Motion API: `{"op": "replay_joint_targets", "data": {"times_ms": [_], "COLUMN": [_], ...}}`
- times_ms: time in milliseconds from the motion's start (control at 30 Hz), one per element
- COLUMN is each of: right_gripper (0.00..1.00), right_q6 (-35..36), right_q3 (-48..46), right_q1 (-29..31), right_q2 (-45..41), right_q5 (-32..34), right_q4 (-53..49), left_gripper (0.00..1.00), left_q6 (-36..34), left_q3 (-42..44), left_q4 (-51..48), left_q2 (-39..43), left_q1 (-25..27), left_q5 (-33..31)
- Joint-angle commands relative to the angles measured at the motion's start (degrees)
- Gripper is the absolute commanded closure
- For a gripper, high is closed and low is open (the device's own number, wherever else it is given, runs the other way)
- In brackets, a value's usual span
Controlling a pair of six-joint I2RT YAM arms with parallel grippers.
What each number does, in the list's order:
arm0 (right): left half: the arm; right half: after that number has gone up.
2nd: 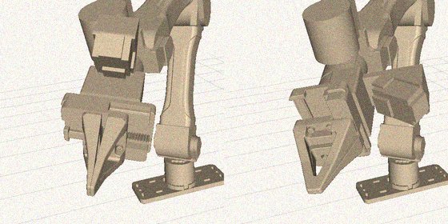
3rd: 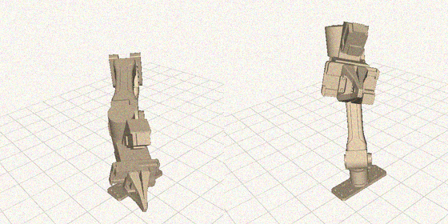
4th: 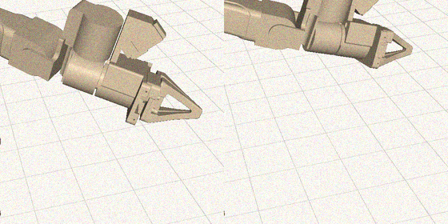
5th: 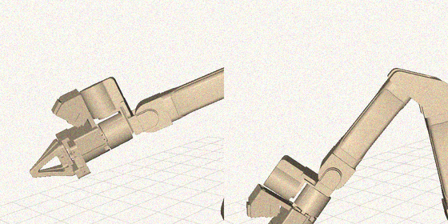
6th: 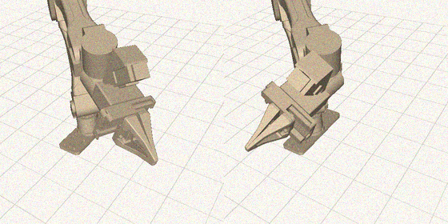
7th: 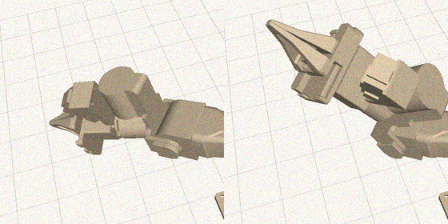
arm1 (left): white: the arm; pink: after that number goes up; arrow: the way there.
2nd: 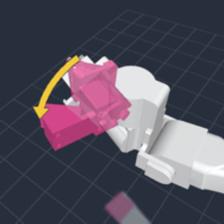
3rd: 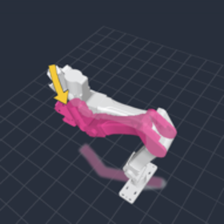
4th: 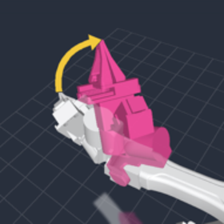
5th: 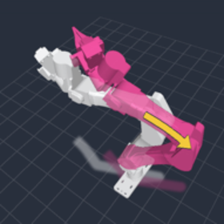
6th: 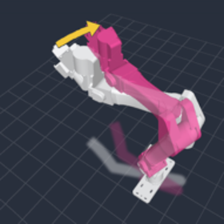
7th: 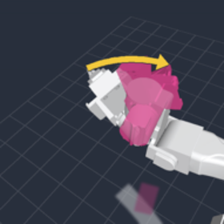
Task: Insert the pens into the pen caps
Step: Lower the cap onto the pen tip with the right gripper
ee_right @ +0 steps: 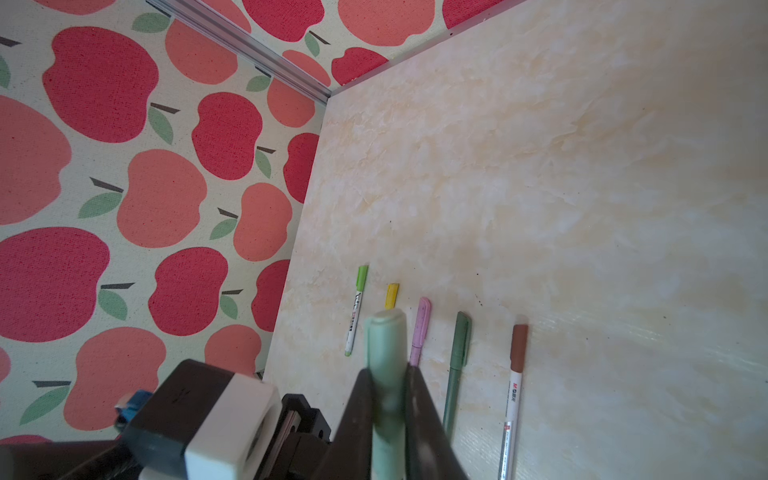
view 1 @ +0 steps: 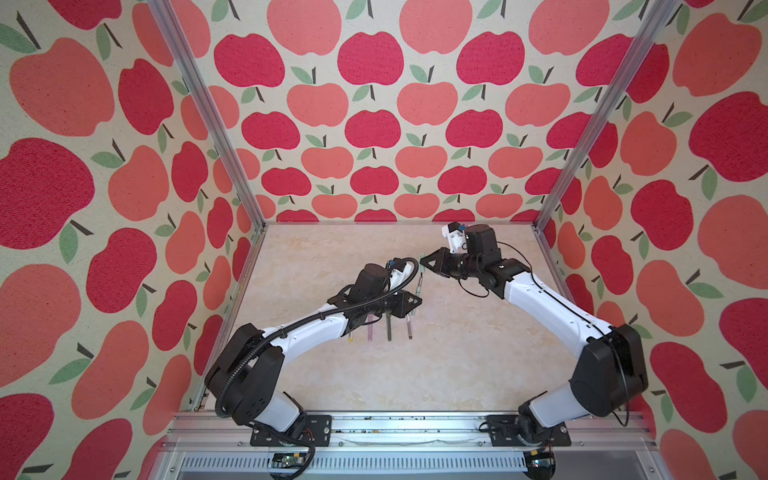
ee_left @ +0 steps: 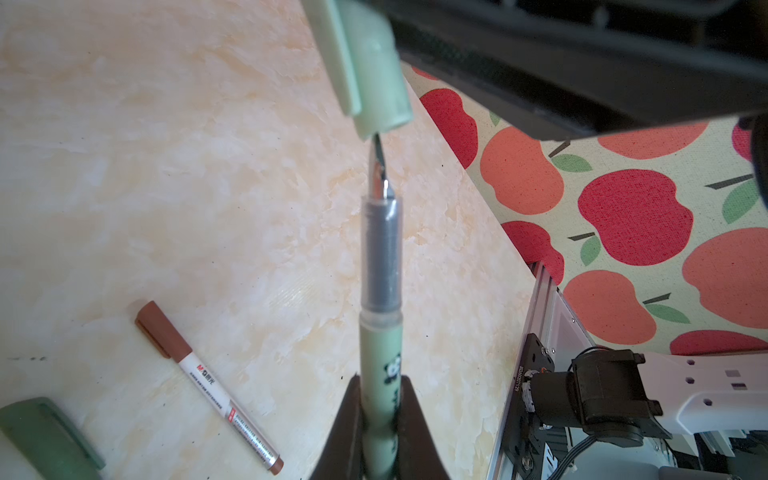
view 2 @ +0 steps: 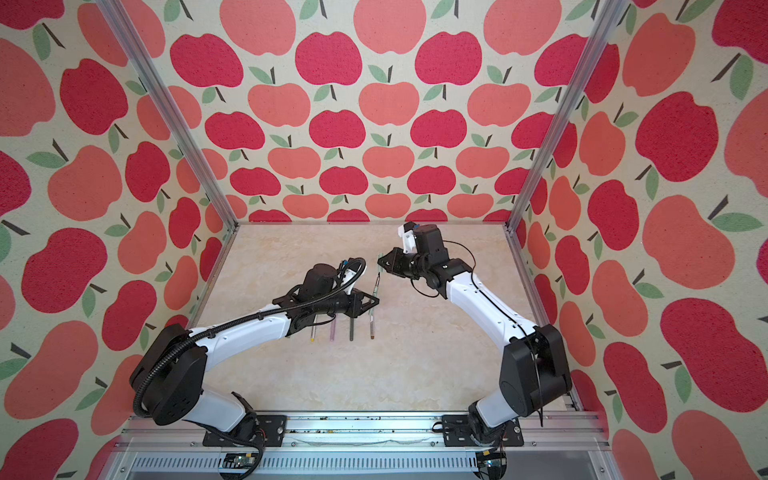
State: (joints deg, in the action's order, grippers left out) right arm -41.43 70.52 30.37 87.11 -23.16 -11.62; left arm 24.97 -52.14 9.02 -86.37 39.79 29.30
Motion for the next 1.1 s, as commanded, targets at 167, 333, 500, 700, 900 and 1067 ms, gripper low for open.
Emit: {"op": "replay_joint_targets", "data": {"times_ms": [167, 333, 500, 700, 900, 1067], "right_gripper": [1.00, 1.00, 1.00, 1.00, 1.00, 1.00], "right_q6": [1.21, 1.10, 1.07, 0.80, 0.09, -1.28], "right_q3": [-0.39, -0.94, -2.13, -2.75, -4.67, -7.86], "right_q1": [0.58, 0.93, 1.18, 1.30, 2.03, 3.39], "right_q2": [-1.15, -1.07, -1.26, -1.68, -2.36, -3.58], "right_q5": [-1.20, -1.38, -1.32, -1.47, -1.46, -0.57], "right_q4": [-0.66, -0.77, -0.39, -0.04, 1.79, 5.60], "left_gripper": [0.98, 0.98, 0.98, 0.98, 0.98, 0.98], "left_q6": [-0.07, -0.01, 0.05, 0.16, 0.26, 0.65], "left_q3": [-0.81, -0.95, -0.74, -0.33, 0.10, 0.72], "left_q4": [0.36, 0.61, 0.82, 1.09, 1.91, 3.95], "left_q2": [0.18, 0.13, 0.29, 0.61, 1.22, 1.99], "left_q1": [-0.22, -0.38, -0.48, -0.55, -0.55, -0.55], "left_q5": [-0.30, -0.46, -0.43, -0.80, -1.24, -1.88]}}
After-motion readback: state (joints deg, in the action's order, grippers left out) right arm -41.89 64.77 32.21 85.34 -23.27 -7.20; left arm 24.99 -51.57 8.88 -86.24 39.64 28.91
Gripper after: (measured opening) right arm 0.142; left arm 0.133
